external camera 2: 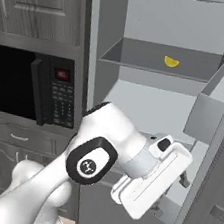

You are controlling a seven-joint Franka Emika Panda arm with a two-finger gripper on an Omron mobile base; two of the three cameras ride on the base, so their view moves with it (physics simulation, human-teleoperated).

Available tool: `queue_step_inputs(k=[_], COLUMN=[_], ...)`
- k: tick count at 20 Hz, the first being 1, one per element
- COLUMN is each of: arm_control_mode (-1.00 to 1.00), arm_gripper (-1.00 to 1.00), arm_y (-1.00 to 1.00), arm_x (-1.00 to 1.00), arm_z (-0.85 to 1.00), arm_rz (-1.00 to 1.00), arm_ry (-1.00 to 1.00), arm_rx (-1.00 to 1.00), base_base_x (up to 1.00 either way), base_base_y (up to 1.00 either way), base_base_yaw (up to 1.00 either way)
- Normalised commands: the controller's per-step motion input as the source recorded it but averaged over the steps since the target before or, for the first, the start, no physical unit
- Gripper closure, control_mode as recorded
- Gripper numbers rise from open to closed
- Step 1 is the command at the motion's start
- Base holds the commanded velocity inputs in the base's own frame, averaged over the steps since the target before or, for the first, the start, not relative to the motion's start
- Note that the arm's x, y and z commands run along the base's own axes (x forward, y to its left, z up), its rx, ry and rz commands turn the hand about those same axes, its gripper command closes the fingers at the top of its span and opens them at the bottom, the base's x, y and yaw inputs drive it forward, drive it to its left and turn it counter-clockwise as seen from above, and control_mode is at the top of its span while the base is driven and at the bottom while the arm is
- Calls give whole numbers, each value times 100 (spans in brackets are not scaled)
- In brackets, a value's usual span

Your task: There is a bowl on the dining counter. Grab a lemon wedge from the fridge and place it in the bowl. Then get the liquor bottle and glass cup from the cabinet and place them next to the bowl.

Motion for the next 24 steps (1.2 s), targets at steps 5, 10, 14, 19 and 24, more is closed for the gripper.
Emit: queue_step_inputs(k=[5, 10, 14, 19, 24], arm_control_mode=[-100, -100, -100, -100, -100], arm_gripper=[-100, -100, -100, -100, -100], arm_y=[90, 94, 49, 10, 1], arm_x=[2, 47, 68, 80, 68], arm_z=[-14, 4, 16, 18, 40], arm_rz=[6, 19, 12, 13, 5], arm_ry=[-4, -25, -27, -25, -17], arm_rx=[3, 9, 24, 36, 39], base_base_x=[0, 0, 0, 0, 0], base_base_y=[0, 0, 0, 0, 0], base_base_yaw=[0, 0, 0, 0, 0])
